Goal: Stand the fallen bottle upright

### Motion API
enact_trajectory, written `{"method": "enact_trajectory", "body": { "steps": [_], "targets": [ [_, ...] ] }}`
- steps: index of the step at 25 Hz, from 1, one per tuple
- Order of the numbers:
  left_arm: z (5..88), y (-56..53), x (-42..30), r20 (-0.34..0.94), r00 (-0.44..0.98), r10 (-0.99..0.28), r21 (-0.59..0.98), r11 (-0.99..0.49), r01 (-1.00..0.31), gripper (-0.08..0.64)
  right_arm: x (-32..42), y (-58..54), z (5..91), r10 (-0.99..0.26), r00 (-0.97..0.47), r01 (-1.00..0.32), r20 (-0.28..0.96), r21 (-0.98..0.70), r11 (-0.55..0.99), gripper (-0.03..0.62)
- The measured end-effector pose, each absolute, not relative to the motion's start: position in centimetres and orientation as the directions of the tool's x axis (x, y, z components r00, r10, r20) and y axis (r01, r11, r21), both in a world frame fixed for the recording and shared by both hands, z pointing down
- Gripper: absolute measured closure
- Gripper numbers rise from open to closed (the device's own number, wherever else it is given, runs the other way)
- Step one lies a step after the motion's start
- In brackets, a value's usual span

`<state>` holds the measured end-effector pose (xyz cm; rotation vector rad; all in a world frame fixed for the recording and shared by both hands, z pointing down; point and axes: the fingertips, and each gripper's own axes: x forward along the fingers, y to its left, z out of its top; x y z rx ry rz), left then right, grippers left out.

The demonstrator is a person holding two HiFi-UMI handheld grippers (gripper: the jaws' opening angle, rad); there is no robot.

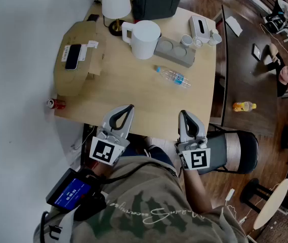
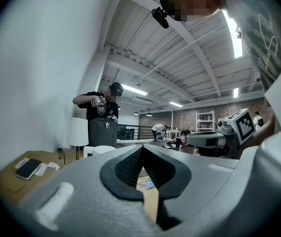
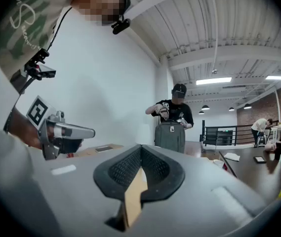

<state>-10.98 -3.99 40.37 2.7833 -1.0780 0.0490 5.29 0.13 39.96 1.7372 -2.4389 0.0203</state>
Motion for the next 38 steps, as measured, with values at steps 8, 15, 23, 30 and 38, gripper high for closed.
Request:
{"method": "enact_trajectory", "body": {
  "steps": [8,15,23,30,38],
  "targets": [
    [41.2,-9.2,-10.9,0.083,0.779,-0.622,0.182,-0.759,-0.626,0.558,5.9,-6.6,49.3,-0.778,-0.339,-0.869,0.529,0.141,0.474,0.525],
    [41.0,-14.0,-13.1,0.121,0.675,-0.728,0.147,-0.659,-0.737,0.558,10.4,-14.1,63.6,-0.398,-0.178,-0.534,0.9,0.251,0.807,0.282],
    [42.7,-14.7,-15.8,0.215,0.557,-0.802,0.13,-0.541,-0.831,0.558,12.2,-18.8,77.5,-0.089,-0.01,-0.327,0.996,0.081,0.941,0.304],
    [44.1,-15.0,-15.0,0.289,0.504,-0.814,0.133,-0.487,-0.863,0.558,11.7,-19.2,79.7,-0.072,-0.021,-0.289,0.997,0.063,0.955,0.276],
    [42.0,-14.3,-13.1,0.247,0.539,-0.806,0.122,-0.525,-0.842,0.557,6.2,-21.6,64.0,-0.584,-0.53,-0.55,0.615,0.276,0.788,0.279]
  ]
}}
